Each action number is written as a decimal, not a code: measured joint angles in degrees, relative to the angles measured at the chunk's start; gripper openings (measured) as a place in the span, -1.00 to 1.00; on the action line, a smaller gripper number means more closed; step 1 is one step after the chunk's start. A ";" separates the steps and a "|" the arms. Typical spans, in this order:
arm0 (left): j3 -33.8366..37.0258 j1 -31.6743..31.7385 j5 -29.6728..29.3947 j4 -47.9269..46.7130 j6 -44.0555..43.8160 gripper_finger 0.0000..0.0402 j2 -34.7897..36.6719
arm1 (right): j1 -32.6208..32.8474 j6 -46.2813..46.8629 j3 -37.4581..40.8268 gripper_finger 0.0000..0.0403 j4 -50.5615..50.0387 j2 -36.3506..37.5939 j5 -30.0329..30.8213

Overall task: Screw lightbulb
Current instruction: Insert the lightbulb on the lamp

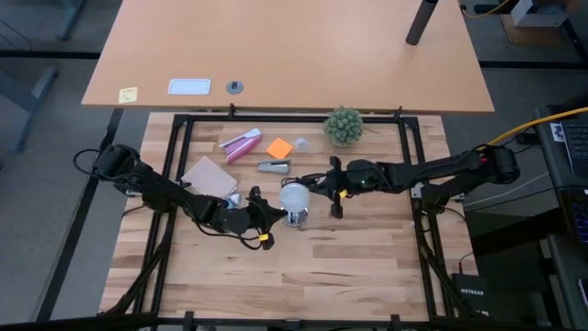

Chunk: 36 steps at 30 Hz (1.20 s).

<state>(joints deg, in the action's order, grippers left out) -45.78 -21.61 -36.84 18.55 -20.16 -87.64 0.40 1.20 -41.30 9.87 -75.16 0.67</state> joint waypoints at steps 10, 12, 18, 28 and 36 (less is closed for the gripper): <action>0.00 -0.04 0.00 0.04 0.02 -0.99 0.02 | 0.00 -0.18 0.01 -0.96 3.66 -0.52 1.72; 0.00 -0.04 0.00 0.04 0.02 -0.99 0.02 | 0.00 -0.18 -0.01 -0.96 3.42 -0.86 1.72; 0.02 -0.05 0.00 0.04 0.25 -0.99 0.02 | 0.00 -0.07 -0.04 -0.96 4.01 -3.00 1.56; 0.04 -0.07 0.02 -0.42 0.24 -0.99 0.04 | -0.01 0.01 -0.02 -0.96 3.38 -3.56 1.21; 0.02 -0.77 -2.36 -2.31 -0.86 -0.99 0.51 | -0.07 0.07 -0.02 -0.96 3.19 -3.46 -2.30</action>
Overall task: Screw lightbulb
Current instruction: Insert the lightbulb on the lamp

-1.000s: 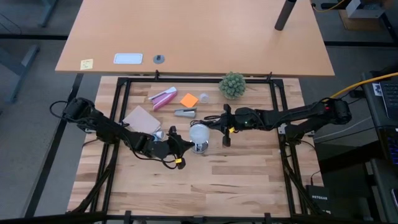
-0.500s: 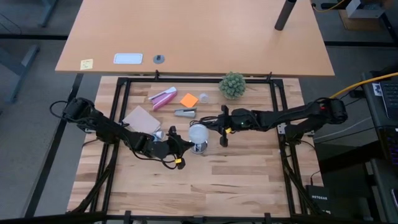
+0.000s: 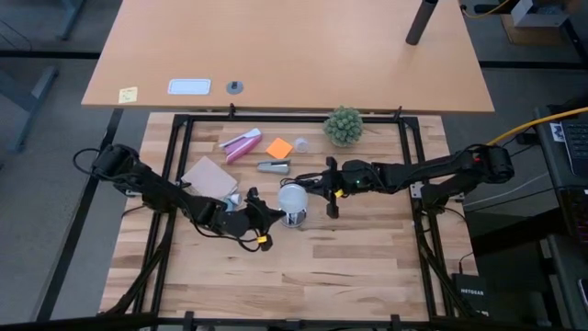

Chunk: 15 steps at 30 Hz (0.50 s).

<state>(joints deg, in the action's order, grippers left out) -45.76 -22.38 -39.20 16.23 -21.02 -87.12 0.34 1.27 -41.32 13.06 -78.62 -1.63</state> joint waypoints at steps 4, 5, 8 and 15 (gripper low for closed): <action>0.02 -0.69 -2.44 -1.05 -0.69 -0.99 0.69 | 0.00 -0.01 0.01 -0.96 -0.16 0.01 -1.40; 0.02 -0.81 -2.97 -1.27 -0.77 -0.99 1.02 | 0.00 -0.01 0.02 -0.96 -0.17 0.01 -1.82; 0.02 -1.04 -3.70 -2.06 -1.35 -0.99 1.59 | 0.00 -0.01 0.04 -0.96 -0.27 0.01 -2.54; 0.02 -0.99 -4.12 -6.73 -6.43 -0.99 1.65 | 0.07 0.01 0.07 -0.96 0.14 0.01 -6.22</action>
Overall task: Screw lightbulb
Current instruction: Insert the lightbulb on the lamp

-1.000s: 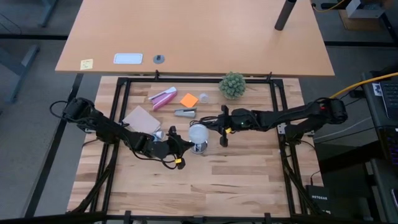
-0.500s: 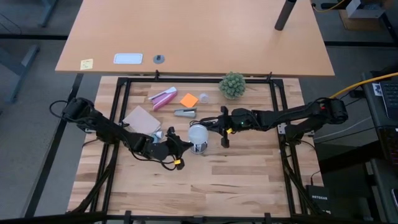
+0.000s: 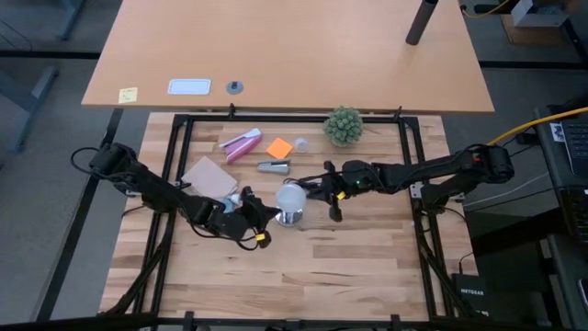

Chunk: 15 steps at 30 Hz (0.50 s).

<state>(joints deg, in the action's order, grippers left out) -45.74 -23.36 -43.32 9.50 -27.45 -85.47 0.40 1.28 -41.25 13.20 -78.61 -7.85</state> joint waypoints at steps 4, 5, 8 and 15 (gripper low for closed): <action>0.00 0.08 -0.10 -1.40 -2.10 -0.99 -0.02 | 0.02 0.00 0.00 -0.96 0.52 0.00 -1.91; 0.00 0.14 -0.10 -1.37 -2.17 -0.99 -0.02 | 0.02 -0.01 -0.01 -0.96 0.66 0.00 -2.42; 0.00 0.21 -0.53 -1.29 -2.18 -0.99 -0.02 | 0.04 -0.02 -0.02 -0.96 0.66 0.00 -2.81; 0.00 0.21 -1.59 -1.38 -2.29 -0.99 -0.04 | 0.03 -0.02 -0.02 -0.96 0.66 0.00 -4.82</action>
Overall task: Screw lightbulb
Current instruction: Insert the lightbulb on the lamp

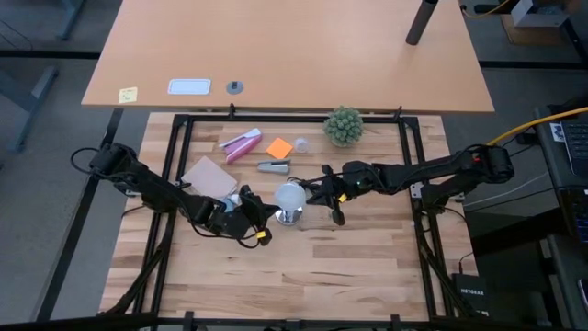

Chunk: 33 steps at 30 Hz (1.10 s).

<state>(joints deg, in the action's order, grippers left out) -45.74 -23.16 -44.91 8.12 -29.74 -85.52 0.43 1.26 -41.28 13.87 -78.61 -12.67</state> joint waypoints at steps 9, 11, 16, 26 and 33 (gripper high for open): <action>0.00 -1.31 -0.04 -0.20 -0.30 -0.99 -0.04 | -0.03 0.00 0.00 -0.96 -0.17 0.27 -0.54; 0.00 -2.16 -0.04 -0.22 -0.30 -0.99 -0.04 | -0.03 0.00 0.00 -0.96 -0.37 0.94 -0.52; 0.00 -3.99 0.03 -0.07 -0.30 -0.99 -0.09 | -0.03 -0.64 -0.04 -0.96 -2.72 4.54 0.76; -0.02 -4.55 0.05 2.30 1.96 -0.99 -0.09 | -0.09 -2.16 -0.07 -0.96 -2.09 8.00 12.11; -0.04 -4.56 -0.02 4.73 4.56 -0.99 -0.09 | -0.09 -3.45 -0.09 -0.96 0.40 4.75 13.19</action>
<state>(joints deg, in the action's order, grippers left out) -45.78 -27.72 -44.93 12.85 -25.18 -85.60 0.34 -2.20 -41.36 14.27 -73.86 0.51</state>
